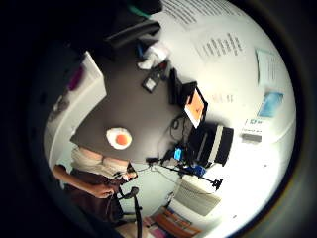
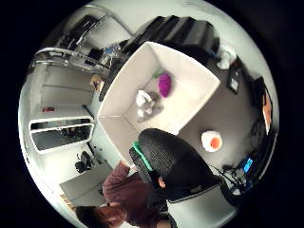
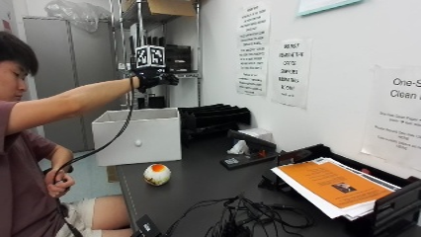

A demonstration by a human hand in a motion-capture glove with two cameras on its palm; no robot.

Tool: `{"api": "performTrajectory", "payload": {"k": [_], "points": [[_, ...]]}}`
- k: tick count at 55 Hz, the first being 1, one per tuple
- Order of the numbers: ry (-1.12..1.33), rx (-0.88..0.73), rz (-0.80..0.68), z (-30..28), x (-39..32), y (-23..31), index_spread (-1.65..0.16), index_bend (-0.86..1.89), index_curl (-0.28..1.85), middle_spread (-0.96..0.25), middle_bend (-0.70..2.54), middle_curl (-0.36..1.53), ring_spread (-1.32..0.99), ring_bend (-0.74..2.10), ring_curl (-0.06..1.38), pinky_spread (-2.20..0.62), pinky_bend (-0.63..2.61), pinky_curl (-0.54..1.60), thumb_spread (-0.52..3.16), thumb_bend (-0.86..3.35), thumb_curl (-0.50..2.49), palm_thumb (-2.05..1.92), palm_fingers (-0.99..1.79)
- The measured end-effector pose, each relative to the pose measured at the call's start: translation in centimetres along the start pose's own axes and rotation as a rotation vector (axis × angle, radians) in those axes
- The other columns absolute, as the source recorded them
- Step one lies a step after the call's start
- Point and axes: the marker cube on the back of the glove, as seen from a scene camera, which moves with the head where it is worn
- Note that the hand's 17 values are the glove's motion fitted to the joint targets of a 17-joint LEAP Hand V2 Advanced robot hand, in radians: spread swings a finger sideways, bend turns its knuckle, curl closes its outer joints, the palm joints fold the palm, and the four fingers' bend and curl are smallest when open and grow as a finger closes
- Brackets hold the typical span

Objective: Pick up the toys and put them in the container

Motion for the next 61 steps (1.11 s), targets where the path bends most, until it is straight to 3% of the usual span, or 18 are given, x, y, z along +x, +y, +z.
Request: {"api": "performTrajectory", "payload": {"k": [7,14,31,34,38,41,44,45,51,53,54,55,61], "points": [[-0.025,-0.022,0.061,3.9,4.9,3.3,-0.22,0.00,0.08,0.01,0.13,0.27,0.02,0.37,0.31,0.04,0.89,0.35,1.12,-0.07,0.30,-0.09,-0.35],[-0.064,-0.073,0.114,11.5,7.9,5.9,-0.22,0.02,0.07,0.01,0.13,0.26,0.02,0.36,0.31,0.04,0.88,0.35,1.13,-0.07,0.28,-0.08,-0.34],[-0.205,-0.401,0.150,32.9,5.4,9.1,-0.23,0.04,0.07,0.01,0.12,0.24,0.02,0.32,0.32,0.04,0.88,0.35,1.15,-0.06,0.25,-0.08,-0.31],[-0.193,-0.349,0.165,34.7,5.0,9.1,-0.24,0.06,0.08,0.00,0.11,0.23,0.03,0.30,0.32,0.05,0.89,0.36,1.14,-0.07,0.24,-0.09,-0.31],[-0.188,-0.160,0.197,35.2,5.3,9.1,-0.25,0.09,0.09,0.00,0.08,0.22,0.04,0.27,0.31,0.05,0.91,0.36,1.13,-0.07,0.23,-0.09,-0.29],[-0.191,-0.062,0.216,35.4,5.4,8.9,-0.27,0.16,0.11,-0.02,0.12,0.21,0.01,0.41,0.35,0.03,0.95,0.37,1.12,-0.06,0.23,-0.08,0.05],[-0.186,0.010,0.211,35.5,5.4,8.8,-0.28,0.19,0.13,-0.07,0.21,0.23,-0.05,0.56,0.37,-0.01,0.90,0.34,1.16,-0.02,0.24,-0.01,0.28],[-0.187,0.041,0.204,35.5,5.4,8.7,-0.28,0.17,0.13,-0.07,0.18,0.22,-0.05,0.54,0.35,0.00,0.90,0.33,1.16,-0.03,0.24,-0.03,0.23],[-0.201,0.153,0.180,35.3,5.2,8.3,-0.27,0.20,0.16,-0.17,0.42,0.30,-0.20,0.79,0.42,-0.17,0.85,0.32,1.31,0.08,0.29,0.15,0.78],[-0.206,0.160,0.184,35.1,5.2,8.0,-0.27,0.20,0.17,-0.19,0.39,0.31,-0.24,0.88,0.45,-0.21,0.88,0.34,1.33,0.11,0.31,0.22,0.83],[-0.214,0.161,0.187,35.0,5.3,7.8,-0.27,0.28,0.21,-0.19,0.02,0.20,-0.26,1.02,0.50,-0.23,1.00,0.38,1.35,0.14,0.32,0.26,0.72],[-0.224,0.155,0.191,34.9,5.3,7.6,-0.27,0.22,0.20,-0.23,0.44,0.33,-0.27,1.00,0.51,-0.25,0.95,0.38,1.31,0.16,0.35,0.33,0.96],[-0.316,-0.039,0.227,34.4,6.5,7.2,-0.28,0.35,0.25,-0.26,0.72,0.43,-0.31,1.14,0.58,-0.32,1.02,0.43,1.16,0.19,0.45,0.48,1.37]]}}
